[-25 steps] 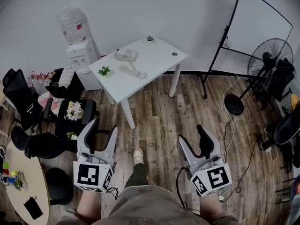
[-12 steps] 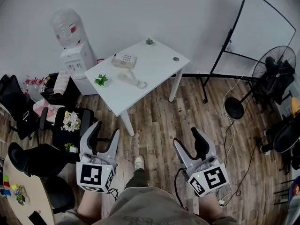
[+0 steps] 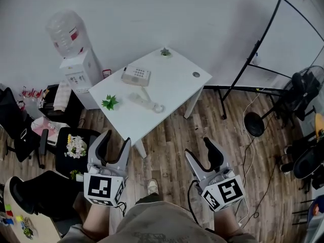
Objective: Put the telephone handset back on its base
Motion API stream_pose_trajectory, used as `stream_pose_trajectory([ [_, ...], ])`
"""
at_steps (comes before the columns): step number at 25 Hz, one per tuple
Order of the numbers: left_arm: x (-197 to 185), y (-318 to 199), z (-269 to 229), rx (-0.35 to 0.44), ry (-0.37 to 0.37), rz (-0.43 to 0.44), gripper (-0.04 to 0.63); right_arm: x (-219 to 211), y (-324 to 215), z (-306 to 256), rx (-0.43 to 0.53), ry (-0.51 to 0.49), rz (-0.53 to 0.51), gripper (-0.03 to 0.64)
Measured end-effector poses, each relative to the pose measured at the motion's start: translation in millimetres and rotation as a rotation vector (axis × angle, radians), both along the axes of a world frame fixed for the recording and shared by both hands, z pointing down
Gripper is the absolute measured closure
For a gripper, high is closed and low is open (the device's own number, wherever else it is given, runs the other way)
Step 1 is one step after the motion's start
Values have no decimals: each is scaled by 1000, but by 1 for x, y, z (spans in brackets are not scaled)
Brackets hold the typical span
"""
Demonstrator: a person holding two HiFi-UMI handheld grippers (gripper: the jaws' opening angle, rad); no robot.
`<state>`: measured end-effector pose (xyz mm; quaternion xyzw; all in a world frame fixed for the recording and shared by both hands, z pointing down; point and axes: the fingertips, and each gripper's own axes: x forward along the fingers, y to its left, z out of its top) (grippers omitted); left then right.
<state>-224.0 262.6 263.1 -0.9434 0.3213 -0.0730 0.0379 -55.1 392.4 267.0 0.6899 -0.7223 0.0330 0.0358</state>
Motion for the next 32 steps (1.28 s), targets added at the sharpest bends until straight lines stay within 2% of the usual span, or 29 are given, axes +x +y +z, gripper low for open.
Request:
stream_pose_trajectory([
  [6, 10, -56, 5, 13, -10, -2, 374, 4, -60, 2, -1, -3, -26, 333],
  [15, 32, -104, 27, -36, -39, -29, 375, 24, -122, 23, -43, -30, -84, 333],
  [20, 53, -139, 32, -35, -49, -89, 375, 50, -166, 36, -55, -36, -141, 333],
  [27, 104, -204, 43, -52, -76, -192, 376, 109, -246, 48, -82, -46, -254, 333],
  [32, 133, -250, 39, -53, -104, -294, 374, 152, -306, 49, -93, -54, -346, 333],
])
